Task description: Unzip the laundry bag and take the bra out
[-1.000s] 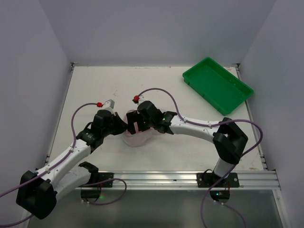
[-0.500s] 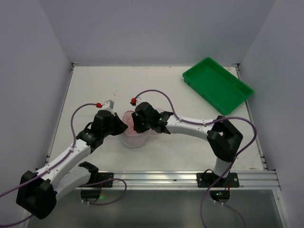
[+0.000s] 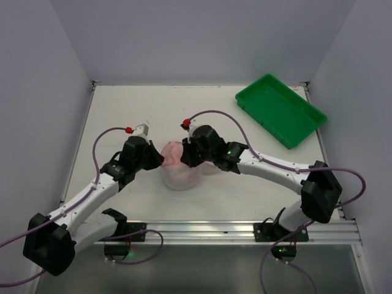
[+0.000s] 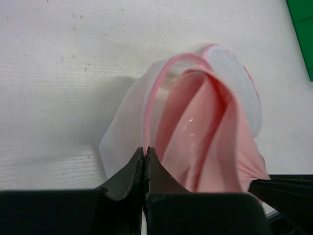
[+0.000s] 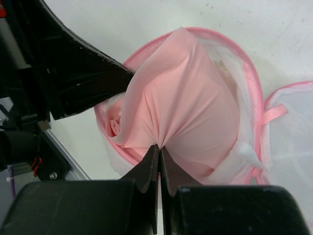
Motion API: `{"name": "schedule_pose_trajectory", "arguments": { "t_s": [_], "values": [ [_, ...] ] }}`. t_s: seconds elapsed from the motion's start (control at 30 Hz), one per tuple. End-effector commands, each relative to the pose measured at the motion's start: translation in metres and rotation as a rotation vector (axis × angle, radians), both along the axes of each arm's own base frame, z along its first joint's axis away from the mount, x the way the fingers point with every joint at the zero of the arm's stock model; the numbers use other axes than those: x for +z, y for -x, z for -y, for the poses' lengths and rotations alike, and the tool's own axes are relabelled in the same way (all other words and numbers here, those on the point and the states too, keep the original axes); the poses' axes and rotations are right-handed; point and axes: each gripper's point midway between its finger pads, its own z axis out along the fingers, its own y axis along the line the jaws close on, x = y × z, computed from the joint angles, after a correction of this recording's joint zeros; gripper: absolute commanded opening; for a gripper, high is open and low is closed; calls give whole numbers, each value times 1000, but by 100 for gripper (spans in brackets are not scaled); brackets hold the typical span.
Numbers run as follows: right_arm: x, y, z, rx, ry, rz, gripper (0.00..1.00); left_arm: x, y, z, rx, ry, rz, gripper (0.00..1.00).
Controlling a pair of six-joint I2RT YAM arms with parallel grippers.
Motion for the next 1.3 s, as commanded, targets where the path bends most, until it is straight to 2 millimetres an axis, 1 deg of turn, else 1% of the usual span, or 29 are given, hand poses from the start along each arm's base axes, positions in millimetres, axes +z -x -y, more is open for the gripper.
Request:
{"name": "schedule_pose_trajectory", "arguments": {
  "t_s": [0.0,0.03,0.07,0.1,0.17,0.2,0.23,0.27,0.4,0.47,0.5,0.57,0.6,0.63,0.67,0.7,0.77,0.8,0.83,0.9,0.93,1.0,1.03,1.07,1.1,1.13,1.2,1.23,1.27],
  "values": [
    [56,-6,8,41,-153,84,0,23,-17,6,-29,-20,83,0],
    [62,-8,11,39,-176,95,0,26,-18,8,-38,-18,87,0],
    [68,-11,16,47,-206,91,0,24,-19,9,-46,-24,80,0],
    [82,-10,21,46,-252,101,0,24,-19,9,-54,-32,82,0],
    [90,-15,29,56,-318,107,0,22,-19,13,-78,-25,75,0],
    [91,-12,35,58,-336,108,0,23,-18,16,-96,-16,81,0],
    [101,-15,35,64,-371,143,0,22,-18,17,-103,-12,80,0],
    [104,-14,35,70,-378,155,0,20,-17,19,-113,-8,77,0],
    [118,-10,23,122,-447,148,0,23,-19,34,-167,46,89,0],
    [127,-14,16,125,-490,165,0,27,-18,43,-206,73,88,0],
    [130,-17,14,110,-514,156,0,34,-20,47,-218,87,107,0],
    [135,-27,7,89,-537,162,0,43,-20,56,-249,102,129,0],
    [144,-31,4,75,-556,164,0,51,-21,60,-258,111,147,0],
    [143,-38,2,54,-556,165,0,54,-21,63,-265,115,153,0],
    [147,-41,0,44,-564,170,0,57,-22,64,-265,119,159,0],
    [158,-45,-1,38,-578,189,0,59,-23,65,-265,121,164,0],
    [162,-54,-1,2,-578,209,0,58,-25,64,-257,111,169,0],
    [173,-58,-1,-5,-584,236,0,57,-27,61,-246,102,168,0],
    [176,-63,3,-29,-575,248,0,53,-29,57,-223,84,166,0],
    [194,-69,10,-48,-576,300,0,43,-32,49,-181,49,148,0],
    [197,-75,16,-69,-563,316,0,38,-32,46,-170,39,135,0],
    [214,-85,30,-111,-550,374,0,30,-34,43,-156,34,119,0],
    [213,-94,42,-144,-521,376,0,28,-34,41,-149,33,114,0],
    [217,-100,49,-166,-507,389,0,24,-35,39,-144,23,107,0],
    [229,-105,58,-182,-500,415,0,22,-36,38,-138,15,101,0],
    [226,-115,72,-221,-470,413,0,18,-38,35,-127,1,93,0],
    [236,-125,91,-268,-457,449,0,19,-40,33,-128,-14,98,0],
    [243,-132,108,-305,-454,467,0,18,-42,32,-118,-21,99,0],
    [247,-136,116,-324,-455,478,0,20,-43,31,-116,-21,104,0]
  ]
}}
